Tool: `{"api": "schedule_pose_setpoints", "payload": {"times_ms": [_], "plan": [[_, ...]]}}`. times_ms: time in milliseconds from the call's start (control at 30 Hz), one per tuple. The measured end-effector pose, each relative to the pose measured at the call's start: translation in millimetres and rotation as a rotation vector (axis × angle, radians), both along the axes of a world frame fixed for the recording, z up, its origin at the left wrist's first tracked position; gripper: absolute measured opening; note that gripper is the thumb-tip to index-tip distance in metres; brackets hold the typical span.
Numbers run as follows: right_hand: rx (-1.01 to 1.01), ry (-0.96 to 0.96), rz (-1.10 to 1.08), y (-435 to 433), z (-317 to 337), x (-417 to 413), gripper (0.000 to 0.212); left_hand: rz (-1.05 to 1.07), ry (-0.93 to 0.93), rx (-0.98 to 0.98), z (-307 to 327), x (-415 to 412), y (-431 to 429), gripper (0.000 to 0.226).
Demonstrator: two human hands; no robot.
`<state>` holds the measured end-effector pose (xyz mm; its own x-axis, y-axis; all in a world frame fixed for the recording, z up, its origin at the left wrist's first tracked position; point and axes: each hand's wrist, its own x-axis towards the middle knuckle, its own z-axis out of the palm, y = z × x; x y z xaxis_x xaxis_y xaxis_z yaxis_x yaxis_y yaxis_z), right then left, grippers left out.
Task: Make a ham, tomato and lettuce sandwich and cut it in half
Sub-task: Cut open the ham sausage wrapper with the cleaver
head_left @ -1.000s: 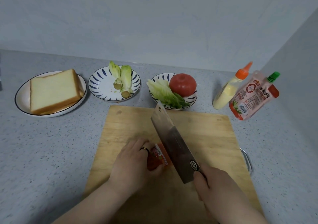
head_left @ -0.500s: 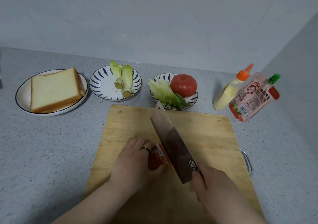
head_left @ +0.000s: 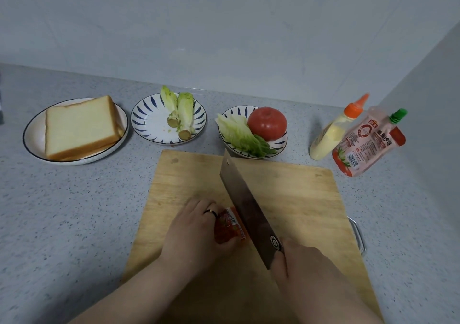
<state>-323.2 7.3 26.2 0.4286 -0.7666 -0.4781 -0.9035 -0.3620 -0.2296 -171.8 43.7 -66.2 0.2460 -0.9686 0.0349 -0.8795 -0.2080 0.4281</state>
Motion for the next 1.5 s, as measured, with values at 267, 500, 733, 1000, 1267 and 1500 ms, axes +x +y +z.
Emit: {"api": "schedule_pose_setpoints", "payload": {"times_ms": [267, 500, 733, 1000, 1267, 1500], "plan": [[0.112, -0.001, -0.078, -14.3, -9.6, 20.4, 0.023, 0.017, -0.009, -0.076, 0.0, -1.5, -1.2, 0.062], [0.064, -0.014, -0.093, -4.1, -22.4, 11.3, 0.024, 0.032, -0.011, -0.012, -5.6, 0.0, -2.9, 0.072], [0.087, 0.032, -0.15, -0.8, -36.2, 9.1, 0.026, 0.01, -0.016, 0.002, -9.5, 1.6, -5.1, 0.073], [-0.006, -0.037, -0.12, -4.6, -48.1, 16.3, 0.026, 0.006, -0.011, -0.025, -8.7, -0.2, -5.0, 0.068], [-0.062, -0.06, -0.079, 0.4, -53.5, 15.2, 0.027, 0.028, 0.011, -0.052, -9.5, -0.1, -4.7, 0.065], [0.01, -0.054, -0.145, 3.4, -51.8, 11.5, 0.02, 0.037, 0.023, -0.058, -8.6, -0.6, -4.4, 0.067]]}}
